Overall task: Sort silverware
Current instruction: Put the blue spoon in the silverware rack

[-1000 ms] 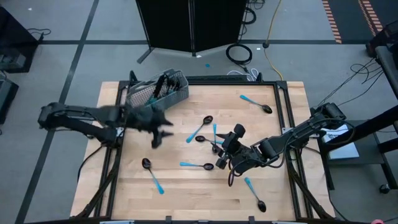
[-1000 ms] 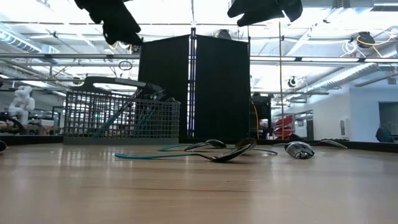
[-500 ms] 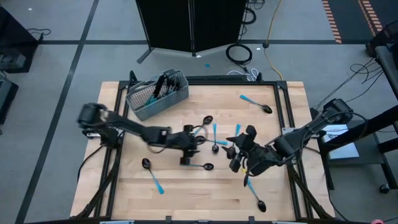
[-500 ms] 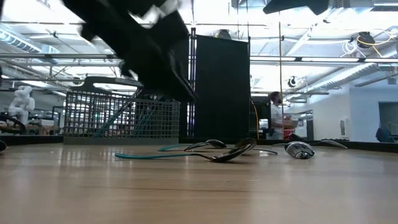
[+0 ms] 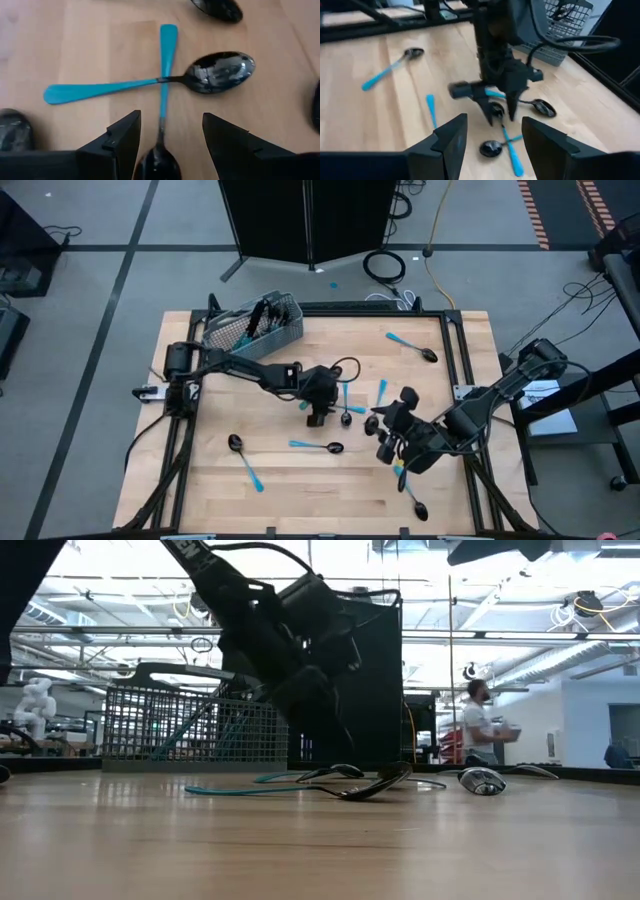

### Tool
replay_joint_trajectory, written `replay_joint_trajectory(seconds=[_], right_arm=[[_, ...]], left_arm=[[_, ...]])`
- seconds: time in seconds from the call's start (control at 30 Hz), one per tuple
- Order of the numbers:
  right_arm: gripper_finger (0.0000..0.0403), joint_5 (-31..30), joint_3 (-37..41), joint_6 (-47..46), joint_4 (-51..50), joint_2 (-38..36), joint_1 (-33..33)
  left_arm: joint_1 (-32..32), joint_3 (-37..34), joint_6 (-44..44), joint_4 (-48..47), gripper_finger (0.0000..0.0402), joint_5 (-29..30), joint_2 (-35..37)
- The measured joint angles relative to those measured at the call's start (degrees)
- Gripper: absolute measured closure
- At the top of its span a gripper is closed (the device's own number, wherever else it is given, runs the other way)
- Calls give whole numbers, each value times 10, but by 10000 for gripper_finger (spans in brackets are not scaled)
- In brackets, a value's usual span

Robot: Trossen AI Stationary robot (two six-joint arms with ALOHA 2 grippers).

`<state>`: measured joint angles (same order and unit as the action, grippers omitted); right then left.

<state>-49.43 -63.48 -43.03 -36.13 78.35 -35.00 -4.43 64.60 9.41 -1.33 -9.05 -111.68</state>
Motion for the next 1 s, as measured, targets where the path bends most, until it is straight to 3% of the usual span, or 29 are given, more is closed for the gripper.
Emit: replay_joint_trajectory(seconds=[0.43, 0.53, 0.7, 0.83, 1.0], right_arm=[[220, -5, 0, -8, -14, 0, 17], [220, -5, 0, -12, -13, 0, 20], [220, -2, 0, -13, -13, 0, 20], [220, -1, 0, -13, -11, 0, 20], [220, 0, 0, -13, -8, 0, 20]], left_arm=[[-5, 3, -11, -10, 202, 1, -41], [-5, 4, -12, -19, 245, 3, -40], [-4, 13, -31, -72, 378, 8, -24], [0, 48, -47, -149, 392, 11, -20], [20, 143, -47, -334, 398, 18, -16]])
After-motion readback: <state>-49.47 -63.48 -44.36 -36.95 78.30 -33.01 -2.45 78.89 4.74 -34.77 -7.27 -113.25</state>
